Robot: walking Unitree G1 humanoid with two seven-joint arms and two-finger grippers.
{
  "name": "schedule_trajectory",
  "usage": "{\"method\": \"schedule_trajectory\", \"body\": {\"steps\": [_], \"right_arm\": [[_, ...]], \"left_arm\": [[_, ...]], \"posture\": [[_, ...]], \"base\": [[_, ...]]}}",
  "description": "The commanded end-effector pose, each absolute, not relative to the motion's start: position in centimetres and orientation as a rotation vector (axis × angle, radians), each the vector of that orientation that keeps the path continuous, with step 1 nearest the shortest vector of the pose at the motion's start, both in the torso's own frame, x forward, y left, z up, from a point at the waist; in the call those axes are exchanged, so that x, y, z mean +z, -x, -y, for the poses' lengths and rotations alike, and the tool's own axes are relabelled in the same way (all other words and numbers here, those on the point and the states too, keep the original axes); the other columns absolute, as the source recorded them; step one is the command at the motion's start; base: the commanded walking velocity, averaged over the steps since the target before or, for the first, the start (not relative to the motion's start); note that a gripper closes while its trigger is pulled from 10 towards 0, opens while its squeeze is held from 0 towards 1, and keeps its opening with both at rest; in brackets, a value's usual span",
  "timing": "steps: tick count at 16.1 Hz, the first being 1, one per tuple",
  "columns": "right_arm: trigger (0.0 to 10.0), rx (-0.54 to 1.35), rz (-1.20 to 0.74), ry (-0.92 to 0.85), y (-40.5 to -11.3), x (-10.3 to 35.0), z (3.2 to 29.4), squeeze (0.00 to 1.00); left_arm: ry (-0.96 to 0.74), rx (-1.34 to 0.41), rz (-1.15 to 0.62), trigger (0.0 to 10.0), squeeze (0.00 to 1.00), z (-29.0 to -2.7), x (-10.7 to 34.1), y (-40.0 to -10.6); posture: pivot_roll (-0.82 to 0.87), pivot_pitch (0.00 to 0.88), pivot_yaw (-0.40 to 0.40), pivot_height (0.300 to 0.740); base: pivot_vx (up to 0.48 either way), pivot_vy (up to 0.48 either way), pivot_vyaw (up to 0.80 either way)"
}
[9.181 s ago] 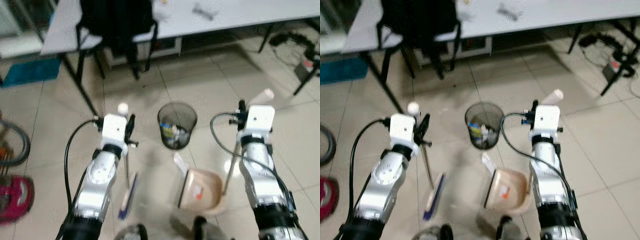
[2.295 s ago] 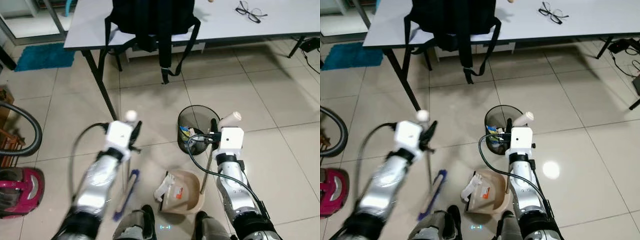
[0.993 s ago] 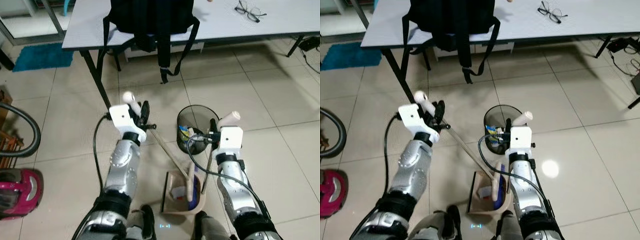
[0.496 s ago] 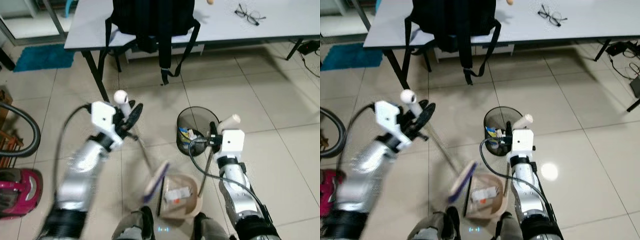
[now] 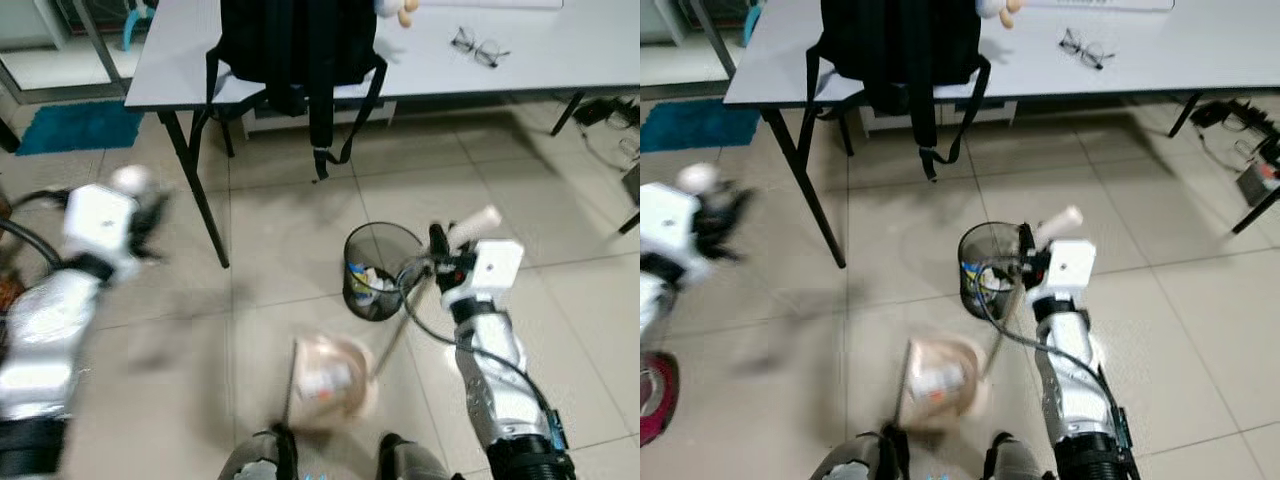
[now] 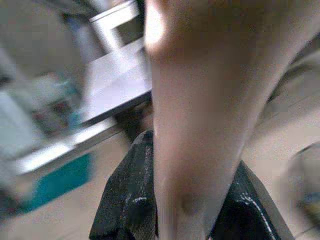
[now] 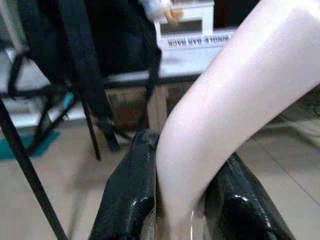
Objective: Sweep floor
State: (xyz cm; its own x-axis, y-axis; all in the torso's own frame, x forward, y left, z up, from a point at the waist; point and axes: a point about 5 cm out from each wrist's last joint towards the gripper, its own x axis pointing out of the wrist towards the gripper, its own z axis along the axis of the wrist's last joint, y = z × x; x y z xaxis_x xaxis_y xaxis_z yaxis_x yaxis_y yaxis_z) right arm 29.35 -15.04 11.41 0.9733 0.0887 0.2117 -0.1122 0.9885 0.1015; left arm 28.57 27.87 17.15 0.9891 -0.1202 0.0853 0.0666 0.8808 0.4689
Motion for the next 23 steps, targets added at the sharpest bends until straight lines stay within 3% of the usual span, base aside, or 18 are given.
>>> {"method": "schedule_trajectory", "body": {"steps": [1,4,9,13,18,23], "right_arm": [[10.0,0.133,0.242,-0.160,-29.5,12.9,14.6,0.00],[10.0,0.173,0.300,-0.283,-30.5,17.1,13.7,0.00],[10.0,0.143,0.405,-0.348,-31.5,22.0,14.3,0.00],[10.0,0.022,0.563,-0.299,-31.8,26.8,17.8,0.00],[10.0,-0.136,0.680,-0.207,-31.4,29.5,22.0,0.00],[10.0,-0.214,0.686,-0.220,-31.1,29.9,23.5,0.00]], "left_arm": [[-0.498,-0.060,0.074,10.0,0.00,-28.5,16.3,-28.1],[-0.502,-0.070,0.030,10.0,0.00,-28.1,14.3,-27.1],[-0.440,-0.123,0.044,10.0,0.00,-25.0,12.9,-27.0],[-0.367,-0.186,0.068,10.0,0.00,-21.8,12.5,-27.4],[-0.305,-0.230,0.096,10.0,0.00,-19.3,12.8,-27.8],[-0.154,-0.287,0.102,10.0,0.00,-16.5,13.9,-28.0]], "posture": [[-0.01,0.096,0.038,0.740],[-0.01,0.093,0.037,0.740],[-0.02,0.089,0.036,0.740],[-0.03,0.085,0.042,0.740],[-0.03,0.082,0.049,0.740],[-0.03,0.081,0.064,0.740]], "base": [[0.000,0.000,0.00],[0.000,0.000,0.00],[0.000,0.000,0.00],[0.000,0.000,0.00],[0.000,0.000,0.00],[0.000,0.000,0.00]]}}
